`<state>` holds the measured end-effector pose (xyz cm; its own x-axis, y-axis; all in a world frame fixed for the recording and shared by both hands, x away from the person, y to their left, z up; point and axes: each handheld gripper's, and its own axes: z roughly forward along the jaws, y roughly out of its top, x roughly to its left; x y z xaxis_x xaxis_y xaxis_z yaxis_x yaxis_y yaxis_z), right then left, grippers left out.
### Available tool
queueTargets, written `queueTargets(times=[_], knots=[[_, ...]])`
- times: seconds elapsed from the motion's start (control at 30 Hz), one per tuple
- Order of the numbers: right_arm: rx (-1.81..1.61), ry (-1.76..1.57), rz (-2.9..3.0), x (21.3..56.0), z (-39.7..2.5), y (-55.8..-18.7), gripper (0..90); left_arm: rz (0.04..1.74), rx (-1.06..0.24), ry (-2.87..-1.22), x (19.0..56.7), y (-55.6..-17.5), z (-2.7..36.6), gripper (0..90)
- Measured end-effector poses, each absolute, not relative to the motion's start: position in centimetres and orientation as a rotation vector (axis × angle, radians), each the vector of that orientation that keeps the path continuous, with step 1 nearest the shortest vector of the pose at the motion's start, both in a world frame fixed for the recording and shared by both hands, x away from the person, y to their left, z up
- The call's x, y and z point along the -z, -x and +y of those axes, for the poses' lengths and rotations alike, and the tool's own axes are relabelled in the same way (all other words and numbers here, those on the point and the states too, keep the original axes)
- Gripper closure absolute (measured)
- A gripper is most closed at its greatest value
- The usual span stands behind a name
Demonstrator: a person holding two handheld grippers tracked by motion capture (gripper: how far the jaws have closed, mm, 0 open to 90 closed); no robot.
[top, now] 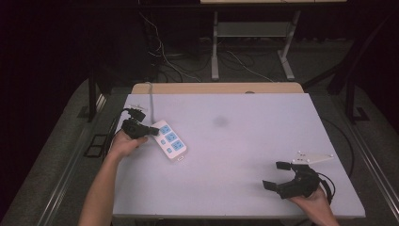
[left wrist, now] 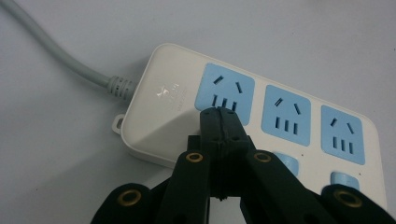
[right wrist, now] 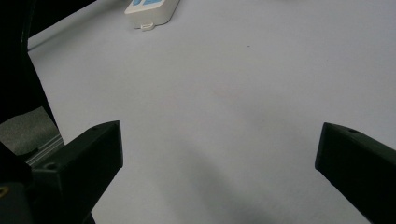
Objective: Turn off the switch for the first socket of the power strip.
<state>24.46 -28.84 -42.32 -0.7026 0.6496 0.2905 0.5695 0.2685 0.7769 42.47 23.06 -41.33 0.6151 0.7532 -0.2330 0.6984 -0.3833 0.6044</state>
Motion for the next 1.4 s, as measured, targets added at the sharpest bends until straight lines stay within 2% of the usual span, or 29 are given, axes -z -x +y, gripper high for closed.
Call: queueTargets(times=[0.4,0.73,0.9,1.4], knots=[[-1.426,-1.174,2.432,42.3,-28.8,-24.5,0.6,1.144,-0.100,-2.166,41.2,-42.6,22.9,89.6],[-1.433,-1.184,2.423,42.3,-29.0,-24.6,0.6,1.131,-0.165,-2.194,40.7,-42.4,22.8,89.3],[-1.438,-1.194,2.411,42.3,-29.2,-24.6,0.6,1.158,-0.200,-2.121,40.1,-42.4,23.6,89.3],[-1.440,-1.206,2.403,42.3,-29.4,-24.5,0.6,1.188,-0.274,-2.084,38.6,-41.7,24.7,89.2]])
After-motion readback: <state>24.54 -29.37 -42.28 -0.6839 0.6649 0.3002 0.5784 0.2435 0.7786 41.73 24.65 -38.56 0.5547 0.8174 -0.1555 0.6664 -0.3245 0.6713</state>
